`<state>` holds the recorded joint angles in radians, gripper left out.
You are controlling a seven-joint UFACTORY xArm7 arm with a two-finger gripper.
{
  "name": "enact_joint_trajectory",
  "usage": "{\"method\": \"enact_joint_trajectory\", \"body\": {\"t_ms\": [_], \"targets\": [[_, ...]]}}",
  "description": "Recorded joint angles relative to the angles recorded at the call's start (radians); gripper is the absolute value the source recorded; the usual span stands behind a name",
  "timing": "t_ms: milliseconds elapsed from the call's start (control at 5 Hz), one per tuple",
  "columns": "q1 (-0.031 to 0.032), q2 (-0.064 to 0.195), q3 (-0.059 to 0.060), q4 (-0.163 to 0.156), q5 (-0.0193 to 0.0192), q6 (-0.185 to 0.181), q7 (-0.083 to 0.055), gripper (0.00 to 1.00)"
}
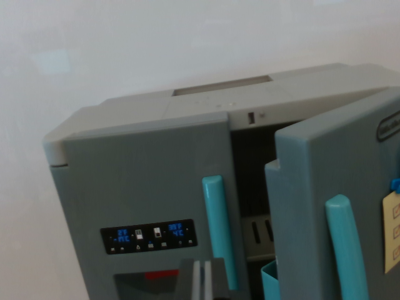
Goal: Close fridge door
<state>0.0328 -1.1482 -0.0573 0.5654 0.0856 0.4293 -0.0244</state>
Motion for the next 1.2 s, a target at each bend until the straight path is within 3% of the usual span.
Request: {"method": "enact_joint_trajectory", "body": {"t_ms": [400,600,800,1000,1200], "targets": [[0.0,0.0,-0.007,0.0,0.0,0.0,0.0,1.0],[0.0,0.004,-0.039,0.0,0.0,0.0,0.0,1.0],[0.0,0.004,-0.039,0.0,0.0,0.0,0.0,1.0],[0.0,0.021,-0.087,0.0,0.0,0.0,0.0,1.0],[0.0,0.021,-0.087,0.0,0.0,0.0,0.0,1.0]]}}
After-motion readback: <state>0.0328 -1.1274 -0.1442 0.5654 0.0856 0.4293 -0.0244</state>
